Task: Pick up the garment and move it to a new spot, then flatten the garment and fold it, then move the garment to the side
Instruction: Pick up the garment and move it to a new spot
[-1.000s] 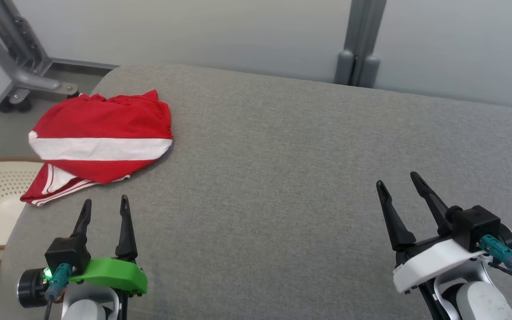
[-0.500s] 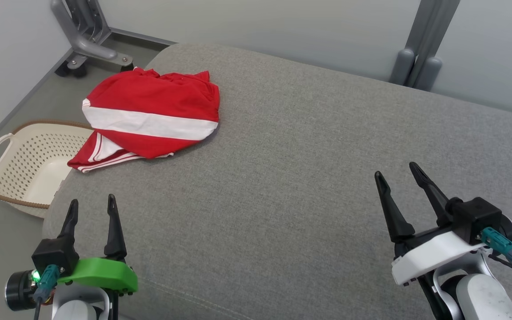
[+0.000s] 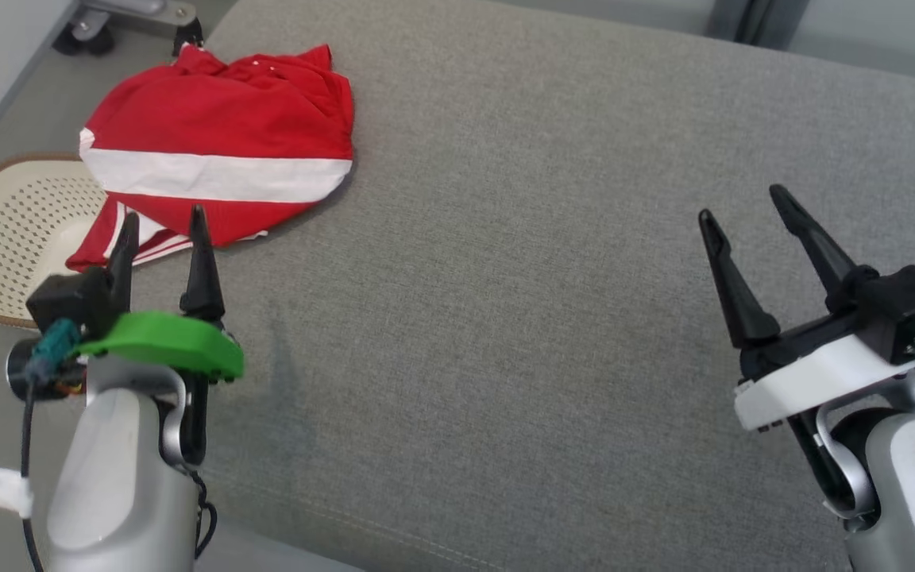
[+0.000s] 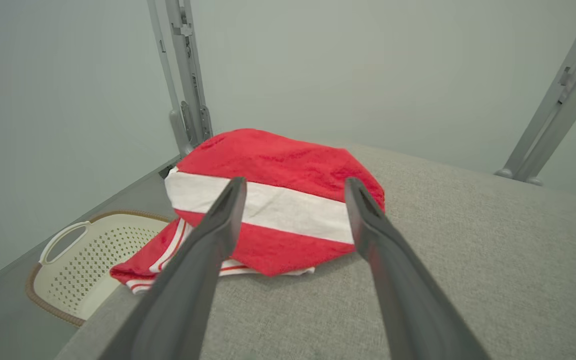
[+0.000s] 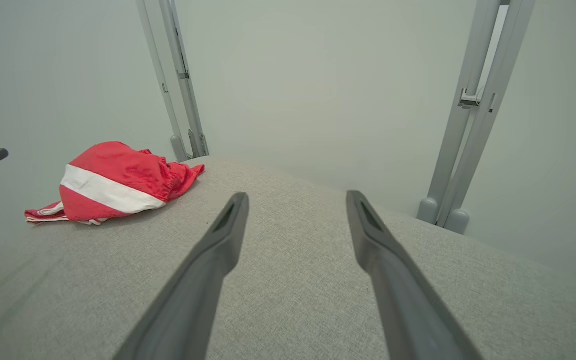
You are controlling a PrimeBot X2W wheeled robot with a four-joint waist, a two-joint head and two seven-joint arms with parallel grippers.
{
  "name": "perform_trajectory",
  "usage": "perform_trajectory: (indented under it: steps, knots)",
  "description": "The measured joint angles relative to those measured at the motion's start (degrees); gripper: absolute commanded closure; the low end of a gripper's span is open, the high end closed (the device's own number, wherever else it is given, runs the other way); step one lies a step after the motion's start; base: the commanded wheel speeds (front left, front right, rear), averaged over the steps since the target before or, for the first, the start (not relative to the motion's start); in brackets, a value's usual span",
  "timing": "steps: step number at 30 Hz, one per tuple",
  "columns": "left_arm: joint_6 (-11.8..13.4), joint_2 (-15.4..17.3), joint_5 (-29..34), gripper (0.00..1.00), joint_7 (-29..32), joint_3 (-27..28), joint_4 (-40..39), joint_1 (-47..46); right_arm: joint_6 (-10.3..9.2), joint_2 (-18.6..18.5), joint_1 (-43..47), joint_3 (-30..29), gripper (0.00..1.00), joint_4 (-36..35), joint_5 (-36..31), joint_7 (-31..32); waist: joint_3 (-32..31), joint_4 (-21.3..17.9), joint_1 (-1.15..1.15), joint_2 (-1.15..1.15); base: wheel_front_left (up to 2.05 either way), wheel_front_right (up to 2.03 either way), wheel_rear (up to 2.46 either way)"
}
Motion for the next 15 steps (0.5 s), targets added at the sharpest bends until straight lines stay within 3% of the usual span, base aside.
perform_trajectory:
  steps: [9,15]
  knots:
    - [-2.9,4.3,-4.2,0.00,8.0,-0.6,14.6,-17.3,0.00,-2.0,-4.2,-2.1,0.00,-3.8,-0.6,1.6,10.5,-2.4,0.00,0.00,0.00,0.00,0.00]
    - [-3.5,8.0,-6.5,0.00,10.8,-0.9,25.2,-24.7,0.00,-2.0,-5.3,-2.1,0.00,-3.9,-0.6,1.4,15.6,-4.7,0.01,0.00,0.00,0.00,0.00]
